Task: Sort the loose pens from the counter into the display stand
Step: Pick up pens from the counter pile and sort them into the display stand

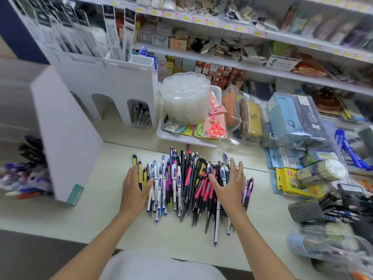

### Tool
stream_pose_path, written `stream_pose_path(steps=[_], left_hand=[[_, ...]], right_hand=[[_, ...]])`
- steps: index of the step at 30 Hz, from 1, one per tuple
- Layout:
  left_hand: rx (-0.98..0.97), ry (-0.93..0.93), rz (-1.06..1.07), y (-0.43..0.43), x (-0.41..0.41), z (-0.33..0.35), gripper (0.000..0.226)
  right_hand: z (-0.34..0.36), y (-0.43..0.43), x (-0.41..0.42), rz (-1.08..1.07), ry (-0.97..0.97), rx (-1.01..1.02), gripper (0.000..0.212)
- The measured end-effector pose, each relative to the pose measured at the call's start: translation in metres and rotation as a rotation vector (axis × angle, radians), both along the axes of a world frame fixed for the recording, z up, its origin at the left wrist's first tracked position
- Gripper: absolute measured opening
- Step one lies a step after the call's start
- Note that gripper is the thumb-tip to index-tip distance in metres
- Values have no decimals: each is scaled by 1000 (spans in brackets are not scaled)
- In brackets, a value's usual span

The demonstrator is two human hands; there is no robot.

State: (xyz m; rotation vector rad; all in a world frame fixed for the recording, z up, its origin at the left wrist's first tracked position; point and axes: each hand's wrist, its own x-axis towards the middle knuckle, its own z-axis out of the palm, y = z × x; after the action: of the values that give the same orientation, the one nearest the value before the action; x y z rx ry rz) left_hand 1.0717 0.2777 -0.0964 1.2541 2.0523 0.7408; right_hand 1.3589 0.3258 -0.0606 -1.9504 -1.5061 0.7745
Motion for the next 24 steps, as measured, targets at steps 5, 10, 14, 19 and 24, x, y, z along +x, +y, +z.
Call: stream_pose_path(steps=[5, 10, 14, 19, 24], left_hand=[[-154, 82, 117, 6, -19, -3, 99], [-202, -43, 47, 20, 10, 6, 105], [-292, 69, 63, 23, 28, 9, 122], [-358, 13, 127, 33, 23, 9, 104], [-390, 52, 95, 37, 21, 14, 89]], right_hand=[[11, 5, -30, 106, -41, 47, 92], [13, 11, -49, 179, -74, 55, 92], [6, 11, -60, 305, -212, 38, 94], [-11, 6, -68, 419, -353, 17, 98], [-16, 8, -72, 412, -401, 29, 94]])
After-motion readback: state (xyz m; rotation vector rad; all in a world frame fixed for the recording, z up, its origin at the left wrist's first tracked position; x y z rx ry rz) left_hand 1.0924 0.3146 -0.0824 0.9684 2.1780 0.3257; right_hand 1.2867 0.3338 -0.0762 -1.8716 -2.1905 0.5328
